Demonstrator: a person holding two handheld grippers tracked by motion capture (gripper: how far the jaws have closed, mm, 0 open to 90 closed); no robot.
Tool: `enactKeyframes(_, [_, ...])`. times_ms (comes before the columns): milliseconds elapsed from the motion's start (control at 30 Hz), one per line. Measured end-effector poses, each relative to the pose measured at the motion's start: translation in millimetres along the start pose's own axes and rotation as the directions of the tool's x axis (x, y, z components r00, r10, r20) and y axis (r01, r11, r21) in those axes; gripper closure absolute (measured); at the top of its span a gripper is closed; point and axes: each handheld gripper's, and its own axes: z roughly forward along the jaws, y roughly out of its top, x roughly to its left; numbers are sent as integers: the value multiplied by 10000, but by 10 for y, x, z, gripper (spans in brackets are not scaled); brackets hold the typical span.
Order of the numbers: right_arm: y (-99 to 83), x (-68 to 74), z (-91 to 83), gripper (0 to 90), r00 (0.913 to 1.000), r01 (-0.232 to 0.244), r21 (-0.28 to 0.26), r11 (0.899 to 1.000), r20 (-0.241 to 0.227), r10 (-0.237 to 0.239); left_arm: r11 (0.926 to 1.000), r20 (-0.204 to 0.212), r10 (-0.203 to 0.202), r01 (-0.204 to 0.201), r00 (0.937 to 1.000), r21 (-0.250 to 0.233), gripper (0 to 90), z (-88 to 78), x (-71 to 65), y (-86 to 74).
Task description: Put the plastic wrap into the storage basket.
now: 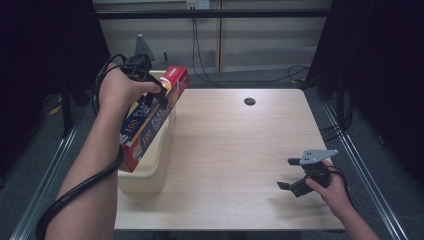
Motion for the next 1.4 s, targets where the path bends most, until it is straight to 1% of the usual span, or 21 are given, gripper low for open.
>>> enactKeyframes(100, [3, 4, -1, 20, 10000, -22, 2, 10000, 8, 22, 9999, -53, -125, 125, 9999, 44, 408, -19, 48, -16])
enactKeyframes(133, [3, 4, 0, 20, 10000, -17, 8, 10000, 16, 17, 9996, -86, -291, 292, 9995, 24, 408, -26, 73, -25])
enactKeyframes(167, [3, 4, 0, 20, 10000, -17, 8, 10000, 16, 17, 9996, -86, -291, 292, 9995, 24, 408, -26, 73, -25])
enactKeyframes(267, [2, 8, 5, 20, 10000, 1, 49, 10000, -40, -1, 9987, -141, -503, 502, 9986, -32, 408, -46, 143, -44])
enactKeyframes(367, [2, 9, 4, 20, 10000, 8, 37, 10000, 7, -8, 9985, -232, -552, 552, 9982, -30, 408, -54, 168, -54])
enactKeyframes(400, [2, 9, 3, 20, 10000, -9, 30, 10000, -19, 10, 9978, -233, -669, 669, 9975, 27, 409, -68, 199, -63])
enactKeyframes(433, [2, 9, 3, 20, 10000, -9, 30, 10000, -19, 10, 9978, -233, -669, 669, 9975, 27, 408, -68, 199, -63])
enactKeyframes(533, [2, 8, 2, 20, 10000, -8, 9, 10000, -10, 8, 9965, -240, -838, 838, 9962, -9, 408, -96, 241, -80])
enactKeyframes(600, [5, 9, 3, 20, 10000, 7, 23, 10000, 18, -7, 9963, -373, -859, 856, 9956, -93, 408, -109, 268, -91])
enactKeyframes(633, [5, 9, 3, 20, 10000, 7, 23, 10000, 18, -7, 9963, -373, -859, 856, 9956, -93, 408, -109, 268, -91])
enactKeyframes(733, [6, 11, 7, 20, 10000, 61, 23, 10000, 46, -61, 9947, -367, -1031, 1028, 9940, -102, 408, -111, 309, -106])
enactKeyframes(900, [6, 10, 12, 20, 10000, 80, 14, 10000, 4, -80, 9934, -442, -1143, 1141, 9925, -78, 408, -111, 347, -120])
enactKeyframes(933, [6, 8, 12, 20, 10000, 86, 46, 10000, -20, -86, 9923, -470, -1240, 1239, 9912, -56, 408, -115, 367, -126])
enactKeyframes(1000, [7, 10, 13, 20, 10000, 83, 44, 10000, -11, -83, 9921, -529, -1256, 1254, 9907, -80, 408, -117, 378, -131])
enactKeyframes(1133, [7, 9, 14, 20, 10000, 60, 61, 10000, -29, -60, 9895, -565, -1446, 1440, 9879, -138, 407, -118, 418, -148])
enactKeyframes(1233, [6, 13, 18, 20, 10000, 58, 71, 10000, -32, -57, 9889, -610, -1483, 1480, 9871, -92, 407, -111, 446, -160])
enactKeyframes(1333, [4, 18, 27, 20, 9999, 101, 143, 9998, -53, -100, 9871, -534, -1600, 1595, 9857, -130, 407, -99, 475, -177])
enactKeyframes(1400, [6, 17, 25, 20, 10000, 72, 129, 9999, -56, -72, 9870, -608, -1610, 1605, 9851, -126, 407, -93, 488, -184])
